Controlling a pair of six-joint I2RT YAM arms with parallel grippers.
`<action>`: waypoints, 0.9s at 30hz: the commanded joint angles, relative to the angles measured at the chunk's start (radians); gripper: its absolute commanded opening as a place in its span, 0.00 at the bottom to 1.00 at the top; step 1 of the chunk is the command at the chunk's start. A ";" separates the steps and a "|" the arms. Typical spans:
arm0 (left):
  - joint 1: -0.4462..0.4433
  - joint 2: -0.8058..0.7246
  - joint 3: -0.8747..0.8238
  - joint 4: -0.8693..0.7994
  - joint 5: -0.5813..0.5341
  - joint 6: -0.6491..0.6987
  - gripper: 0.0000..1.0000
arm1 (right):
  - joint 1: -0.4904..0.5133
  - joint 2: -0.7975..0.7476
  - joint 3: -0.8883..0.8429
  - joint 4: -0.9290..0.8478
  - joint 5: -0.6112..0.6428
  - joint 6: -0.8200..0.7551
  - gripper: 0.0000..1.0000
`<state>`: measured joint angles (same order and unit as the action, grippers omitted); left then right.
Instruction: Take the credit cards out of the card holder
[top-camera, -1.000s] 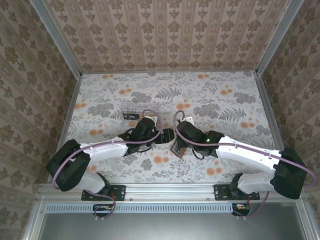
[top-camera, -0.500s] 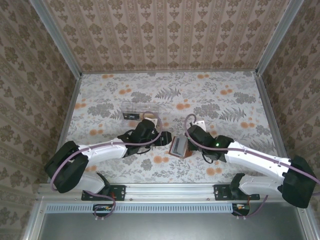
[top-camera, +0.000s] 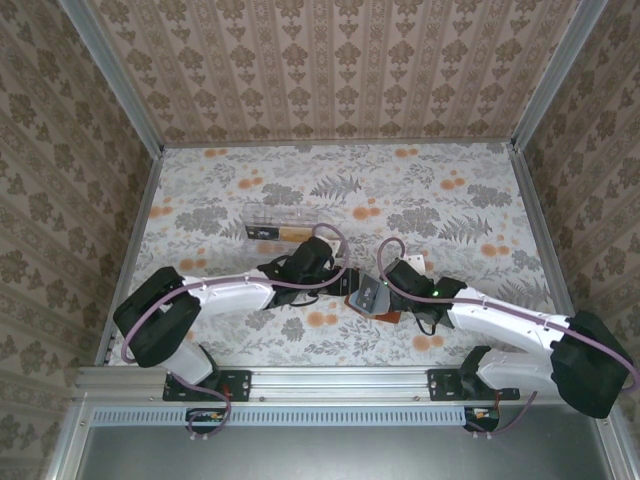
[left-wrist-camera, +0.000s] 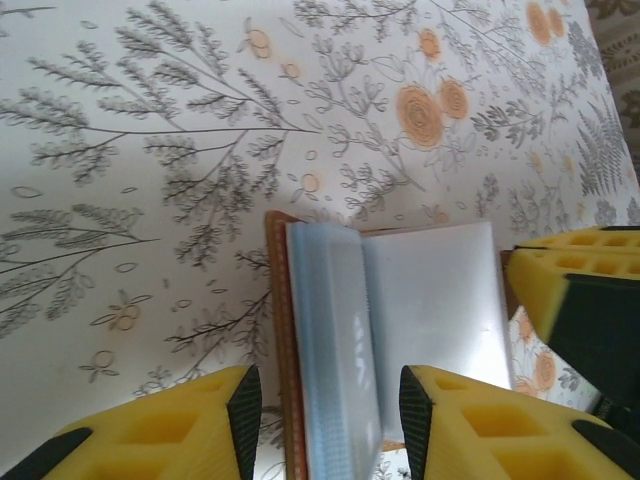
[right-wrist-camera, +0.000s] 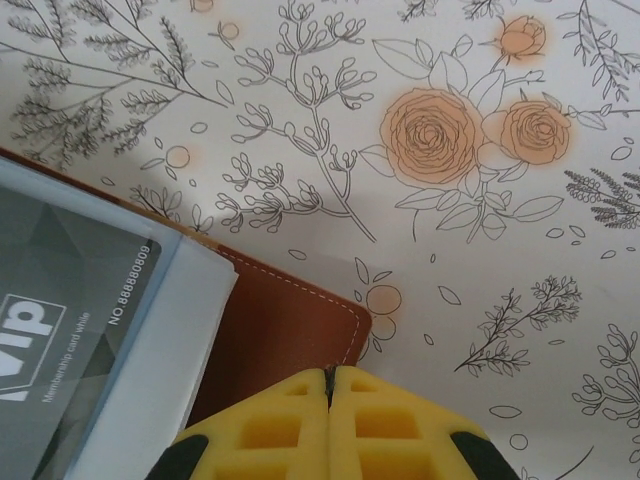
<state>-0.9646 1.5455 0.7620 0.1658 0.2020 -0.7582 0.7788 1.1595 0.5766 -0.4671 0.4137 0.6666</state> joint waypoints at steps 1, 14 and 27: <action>-0.011 -0.004 0.039 -0.023 -0.010 0.037 0.43 | -0.004 0.006 0.010 0.008 0.002 0.018 0.00; -0.021 0.004 0.086 -0.023 0.035 0.077 0.36 | -0.063 -0.017 0.011 0.011 -0.015 -0.001 0.00; -0.055 0.191 0.149 0.015 0.136 0.073 0.24 | -0.063 -0.007 0.005 0.011 -0.020 0.022 0.03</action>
<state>-1.0000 1.7191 0.8940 0.1493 0.2855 -0.6838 0.7177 1.1515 0.5766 -0.4664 0.4076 0.6670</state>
